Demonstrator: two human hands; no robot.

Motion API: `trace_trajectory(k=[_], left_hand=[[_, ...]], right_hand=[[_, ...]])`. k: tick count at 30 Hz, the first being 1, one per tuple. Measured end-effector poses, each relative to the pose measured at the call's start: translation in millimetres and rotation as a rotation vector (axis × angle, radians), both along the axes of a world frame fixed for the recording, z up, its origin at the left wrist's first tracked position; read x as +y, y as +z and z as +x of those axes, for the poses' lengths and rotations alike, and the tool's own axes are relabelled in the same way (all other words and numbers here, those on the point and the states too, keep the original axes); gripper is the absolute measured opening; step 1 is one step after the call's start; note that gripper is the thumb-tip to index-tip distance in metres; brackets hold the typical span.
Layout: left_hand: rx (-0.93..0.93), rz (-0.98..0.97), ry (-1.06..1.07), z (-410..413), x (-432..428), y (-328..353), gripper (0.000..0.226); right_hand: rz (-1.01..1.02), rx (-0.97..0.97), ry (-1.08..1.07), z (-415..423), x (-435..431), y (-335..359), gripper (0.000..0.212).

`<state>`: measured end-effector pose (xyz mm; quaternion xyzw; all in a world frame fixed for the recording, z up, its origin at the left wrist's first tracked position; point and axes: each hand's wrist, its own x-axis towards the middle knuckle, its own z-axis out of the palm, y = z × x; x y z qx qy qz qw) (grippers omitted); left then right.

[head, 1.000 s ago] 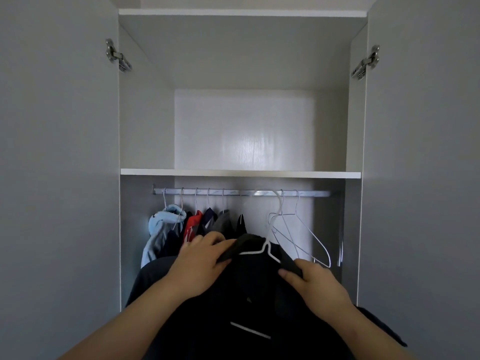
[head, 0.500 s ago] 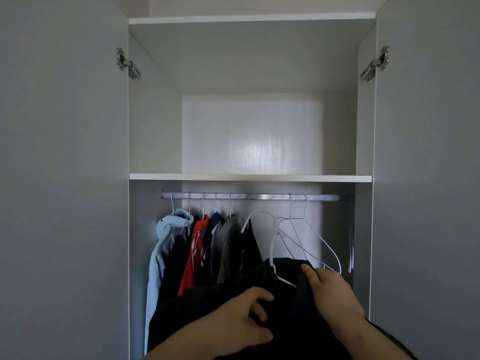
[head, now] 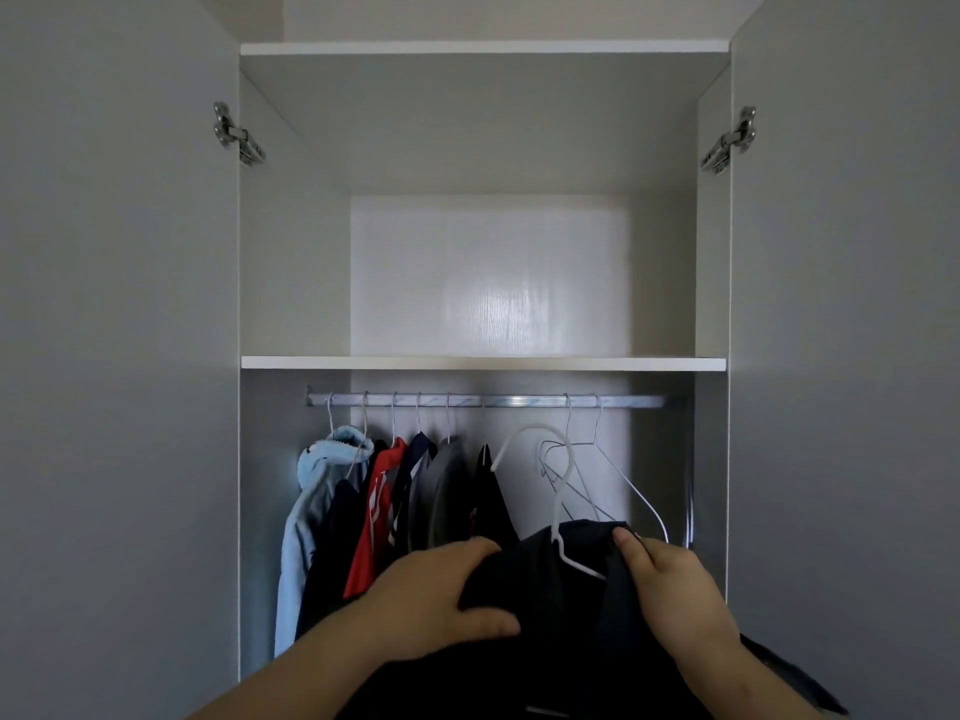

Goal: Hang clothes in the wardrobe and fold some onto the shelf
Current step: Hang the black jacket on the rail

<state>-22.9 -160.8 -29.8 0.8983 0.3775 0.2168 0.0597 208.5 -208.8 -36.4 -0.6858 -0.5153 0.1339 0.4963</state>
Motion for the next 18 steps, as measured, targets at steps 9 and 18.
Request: trace_trajectory(k=[9,18], left_hand=[[-0.272,0.344,0.143,10,1,-12,0.022],[-0.024,-0.075,0.064,-11,13,-10,0.048]], right_hand=[[0.038,0.036,0.251,-7,-7,13,0.037],[-0.101,-0.092,0.055,6,-2,-2,0.048]])
